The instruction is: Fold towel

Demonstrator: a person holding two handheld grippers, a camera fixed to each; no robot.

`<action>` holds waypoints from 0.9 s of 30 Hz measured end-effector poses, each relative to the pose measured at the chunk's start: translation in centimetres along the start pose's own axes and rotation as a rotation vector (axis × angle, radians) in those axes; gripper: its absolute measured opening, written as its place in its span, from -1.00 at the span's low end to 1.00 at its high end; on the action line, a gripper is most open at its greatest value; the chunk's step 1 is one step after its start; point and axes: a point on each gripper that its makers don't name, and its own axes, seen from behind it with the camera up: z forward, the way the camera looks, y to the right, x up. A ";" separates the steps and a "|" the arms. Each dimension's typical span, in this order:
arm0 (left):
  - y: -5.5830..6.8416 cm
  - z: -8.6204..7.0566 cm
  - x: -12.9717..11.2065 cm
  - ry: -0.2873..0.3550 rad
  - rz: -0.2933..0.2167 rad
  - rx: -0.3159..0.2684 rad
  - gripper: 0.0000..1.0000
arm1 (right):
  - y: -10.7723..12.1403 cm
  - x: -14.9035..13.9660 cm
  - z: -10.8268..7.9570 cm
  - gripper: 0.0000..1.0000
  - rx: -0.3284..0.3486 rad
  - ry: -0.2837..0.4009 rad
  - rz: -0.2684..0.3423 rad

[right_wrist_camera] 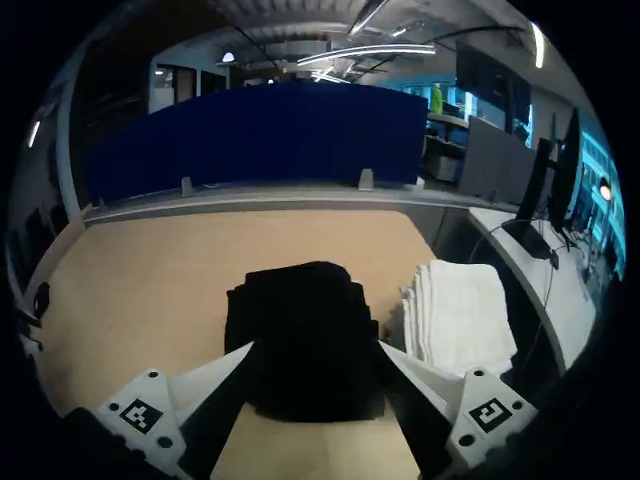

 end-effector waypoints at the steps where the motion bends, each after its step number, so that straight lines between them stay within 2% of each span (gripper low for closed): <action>1: -0.1 0.0 0.0 0.001 -0.002 0.001 0.89 | -0.3 0.1 0.1 1.00 0.004 0.000 -0.004; 11: -0.5 -0.2 -0.4 0.000 -0.009 0.012 0.89 | -1.6 -0.7 1.7 1.00 0.024 -0.021 -0.024; 21: -0.7 -0.5 -1.2 -0.017 -0.021 0.024 0.89 | -1.4 -5.2 4.5 1.00 0.017 -0.110 -0.055; 27: -1.2 -0.6 -1.5 -0.021 -0.029 0.035 0.89 | -0.9 -6.8 5.4 1.00 0.009 -0.135 -0.059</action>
